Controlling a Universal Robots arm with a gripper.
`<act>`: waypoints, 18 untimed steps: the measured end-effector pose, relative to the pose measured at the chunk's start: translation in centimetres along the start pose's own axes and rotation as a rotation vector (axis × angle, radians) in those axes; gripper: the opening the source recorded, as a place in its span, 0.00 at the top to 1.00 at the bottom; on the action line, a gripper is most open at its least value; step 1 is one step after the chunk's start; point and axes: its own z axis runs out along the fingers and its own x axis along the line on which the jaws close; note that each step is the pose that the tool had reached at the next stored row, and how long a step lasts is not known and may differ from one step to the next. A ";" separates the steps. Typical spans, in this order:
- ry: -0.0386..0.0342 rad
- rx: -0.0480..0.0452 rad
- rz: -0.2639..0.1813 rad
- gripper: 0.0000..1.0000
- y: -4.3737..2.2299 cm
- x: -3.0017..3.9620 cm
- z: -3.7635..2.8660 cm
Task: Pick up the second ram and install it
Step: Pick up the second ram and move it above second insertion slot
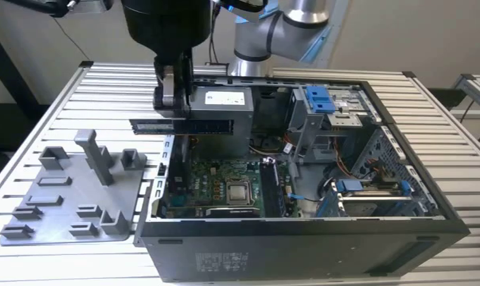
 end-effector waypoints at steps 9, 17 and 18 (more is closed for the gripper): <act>0.0000 -0.0040 0.000 0.86 -4.10 0.02 -0.04; -0.0001 -0.0065 0.000 0.86 -7.74 0.03 -0.08; -0.0002 -0.0068 0.000 0.86 -8.20 0.04 -0.08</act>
